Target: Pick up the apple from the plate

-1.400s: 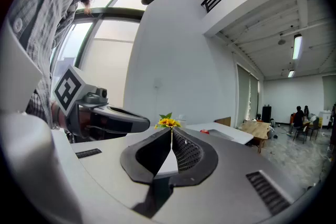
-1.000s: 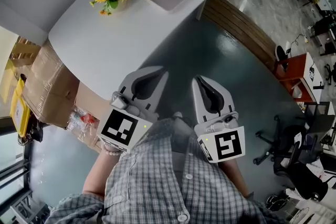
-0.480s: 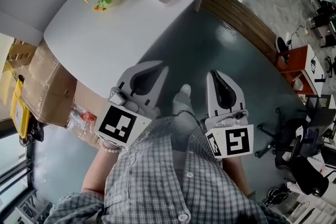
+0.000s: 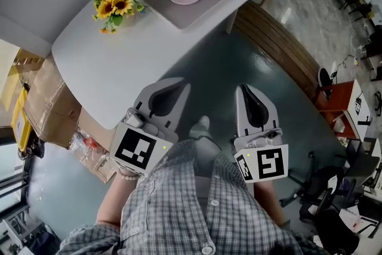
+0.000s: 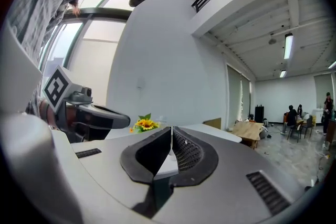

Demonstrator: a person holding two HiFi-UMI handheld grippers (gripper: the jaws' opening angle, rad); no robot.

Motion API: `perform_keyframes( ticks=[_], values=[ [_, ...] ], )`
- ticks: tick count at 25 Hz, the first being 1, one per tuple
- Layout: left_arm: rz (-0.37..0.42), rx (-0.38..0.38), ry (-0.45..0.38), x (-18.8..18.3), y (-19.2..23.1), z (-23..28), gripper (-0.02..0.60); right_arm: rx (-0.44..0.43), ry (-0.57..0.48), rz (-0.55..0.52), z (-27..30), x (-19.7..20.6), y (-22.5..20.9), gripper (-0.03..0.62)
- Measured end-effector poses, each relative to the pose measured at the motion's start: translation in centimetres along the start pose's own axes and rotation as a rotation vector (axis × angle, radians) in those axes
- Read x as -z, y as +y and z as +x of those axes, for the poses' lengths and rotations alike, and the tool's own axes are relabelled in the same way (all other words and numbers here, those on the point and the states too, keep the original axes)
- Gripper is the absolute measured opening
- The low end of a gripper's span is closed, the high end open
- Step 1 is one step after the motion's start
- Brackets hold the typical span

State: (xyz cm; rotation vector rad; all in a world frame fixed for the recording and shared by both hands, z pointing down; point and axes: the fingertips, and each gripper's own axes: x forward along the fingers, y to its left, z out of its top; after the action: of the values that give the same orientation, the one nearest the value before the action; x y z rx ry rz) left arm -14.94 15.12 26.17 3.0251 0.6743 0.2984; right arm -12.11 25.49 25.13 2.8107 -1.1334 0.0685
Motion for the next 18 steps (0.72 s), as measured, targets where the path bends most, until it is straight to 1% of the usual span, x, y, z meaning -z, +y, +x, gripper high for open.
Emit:
perform_keyframes(
  ticks=[6,9,12,18],
  values=[
    [-0.017,-0.069,-0.016,-1.2,-0.5,4.2,0.009,-0.093,-0.009,-0.037,2.3,-0.1,-4.0,0.026],
    [-0.027,-0.097,-0.019,-1.4,-0.9,6.1,0.009,-0.124,-0.018,-0.049,2.7,-0.1,-5.9,0.026],
    [-0.015,-0.121,-0.025,-1.8,-1.2,7.7,0.009,-0.148,-0.019,-0.051,3.1,0.3,-7.5,0.026],
    [-0.003,-0.157,-0.017,-2.0,-0.9,8.8,0.009,-0.196,-0.014,-0.030,4.3,1.1,-8.2,0.026]
  ],
)
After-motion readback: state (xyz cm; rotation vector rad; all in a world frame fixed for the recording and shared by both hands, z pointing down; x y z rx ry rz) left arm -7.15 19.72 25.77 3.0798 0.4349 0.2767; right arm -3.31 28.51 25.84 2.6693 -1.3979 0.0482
